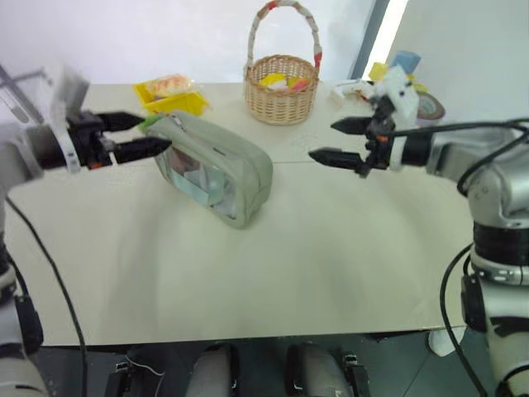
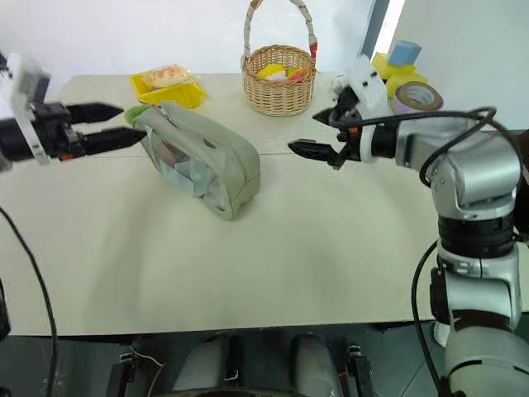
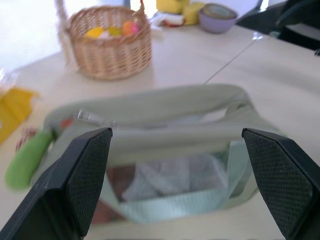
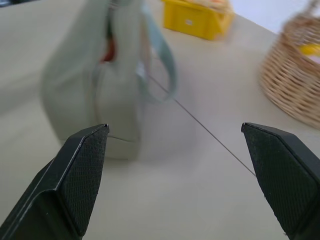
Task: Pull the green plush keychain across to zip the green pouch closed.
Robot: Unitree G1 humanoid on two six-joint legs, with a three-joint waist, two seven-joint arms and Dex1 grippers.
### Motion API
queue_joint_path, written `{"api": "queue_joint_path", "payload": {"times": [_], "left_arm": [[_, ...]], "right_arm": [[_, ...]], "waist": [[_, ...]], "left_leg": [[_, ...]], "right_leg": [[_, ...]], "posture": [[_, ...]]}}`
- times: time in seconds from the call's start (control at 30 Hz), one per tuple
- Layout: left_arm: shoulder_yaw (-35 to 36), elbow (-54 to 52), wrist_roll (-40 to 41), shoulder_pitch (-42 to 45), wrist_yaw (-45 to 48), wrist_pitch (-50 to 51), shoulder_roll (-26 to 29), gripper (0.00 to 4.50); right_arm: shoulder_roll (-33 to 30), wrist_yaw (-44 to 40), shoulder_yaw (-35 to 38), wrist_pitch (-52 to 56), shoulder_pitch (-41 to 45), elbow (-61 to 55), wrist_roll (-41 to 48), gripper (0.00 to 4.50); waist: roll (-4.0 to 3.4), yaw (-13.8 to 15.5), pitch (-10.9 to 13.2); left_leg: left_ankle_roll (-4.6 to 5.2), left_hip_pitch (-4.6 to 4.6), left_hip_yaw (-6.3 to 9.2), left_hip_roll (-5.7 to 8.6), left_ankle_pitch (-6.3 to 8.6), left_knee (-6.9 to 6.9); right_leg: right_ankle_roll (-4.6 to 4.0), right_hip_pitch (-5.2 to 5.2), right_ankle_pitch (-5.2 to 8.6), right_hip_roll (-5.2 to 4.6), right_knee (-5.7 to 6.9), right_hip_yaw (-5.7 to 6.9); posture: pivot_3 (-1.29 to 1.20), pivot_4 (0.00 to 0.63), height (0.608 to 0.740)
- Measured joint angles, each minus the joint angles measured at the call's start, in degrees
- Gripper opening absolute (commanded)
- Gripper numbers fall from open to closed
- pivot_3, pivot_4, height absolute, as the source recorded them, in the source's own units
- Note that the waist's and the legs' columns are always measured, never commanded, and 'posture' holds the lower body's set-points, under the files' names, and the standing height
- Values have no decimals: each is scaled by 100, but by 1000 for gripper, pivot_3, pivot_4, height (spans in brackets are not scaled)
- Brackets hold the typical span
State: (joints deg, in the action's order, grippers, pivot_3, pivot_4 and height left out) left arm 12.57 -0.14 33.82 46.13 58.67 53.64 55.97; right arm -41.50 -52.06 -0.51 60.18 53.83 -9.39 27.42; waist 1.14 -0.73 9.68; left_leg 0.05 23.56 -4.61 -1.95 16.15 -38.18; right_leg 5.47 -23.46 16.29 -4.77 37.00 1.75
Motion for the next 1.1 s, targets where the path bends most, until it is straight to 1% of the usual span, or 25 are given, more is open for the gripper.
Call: {"api": "queue_joint_path", "payload": {"times": [0.1,0.23,0.33,0.37,0.5,0.57,0.67,0.8,0.93,1.03,1.1], "left_arm": [[-374,535,-224,116,273,-429,-5,4442],[-694,961,-403,413,539,-844,-108,4442],[-786,1250,-584,567,665,-1173,-117,4442],[-811,1330,-627,597,716,-1246,-117,4442],[-879,1531,-802,630,880,-1538,-96,4442],[-871,1541,-830,605,891,-1554,-15,4442],[-683,1421,-800,338,926,-1453,250,4442],[-241,825,-496,-350,1140,-1088,695,4442],[163,132,-141,-827,1222,-779,942,4442],[332,-294,-16,-1300,1159,-696,973,4442],[420,-485,71,-1485,1006,-614,951,4500]], "right_arm": [[3,-138,-260,-44,103,302,13,4407],[6,-185,-365,-195,421,523,-30,4407],[55,-167,-506,-272,476,539,-70,4407],[85,-149,-543,-266,477,560,-79,4407],[327,-50,-588,-182,657,586,-61,4407],[572,103,-576,-48,849,548,8,4407],[1020,426,-576,226,1019,361,112,4407],[1697,707,-720,398,1048,85,266,4407],[1942,772,-1334,169,921,-108,143,4407],[1917,783,-2155,-548,733,-10,-491,4407],[1838,775,-2615,-1129,693,277,-980,3888]], "waist": [[1,-5,5],[2,-3,5],[2,-3,5],[2,-6,5],[2,-21,6],[2,-35,6],[2,-46,6],[2,-45,6],[9,9,2],[12,-6,0],[12,-9,0]], "left_leg": [[-3,6,-8,0,-2,-3],[-13,48,-6,-1,-9,-9],[-44,89,-6,-1,-28,-14],[-63,91,-8,-1,-39,-14],[-65,92,-9,-2,-40,-13],[-66,91,-8,-5,-41,-13],[-69,90,-7,-14,-42,-12],[-70,93,-10,-34,-43,-11],[-66,92,-4,-27,-40,-20],[-49,88,0,-18,-31,-23],[-54,89,3,-10,-34,-23]], "right_leg": [[1,-11,-1,-1,7,-2],[3,-52,-2,0,17,-1],[4,-97,-2,1,25,-1],[4,-100,-2,1,26,-2],[4,-103,-3,2,28,-1],[4,-104,-3,4,32,-1],[4,-107,-3,7,46,-1],[4,-110,-3,7,55,-1],[4,-99,-2,5,53,0],[3,-97,-2,5,47,-1],[3,-101,-3,5,54,-1]], "posture": [[0,150,739],[0,150,739],[0,150,739],[0,150,739],[0,150,739],[0,150,739],[0,150,739],[0,150,739],[0,150,739],[0,150,739],[0,150,739]]}}
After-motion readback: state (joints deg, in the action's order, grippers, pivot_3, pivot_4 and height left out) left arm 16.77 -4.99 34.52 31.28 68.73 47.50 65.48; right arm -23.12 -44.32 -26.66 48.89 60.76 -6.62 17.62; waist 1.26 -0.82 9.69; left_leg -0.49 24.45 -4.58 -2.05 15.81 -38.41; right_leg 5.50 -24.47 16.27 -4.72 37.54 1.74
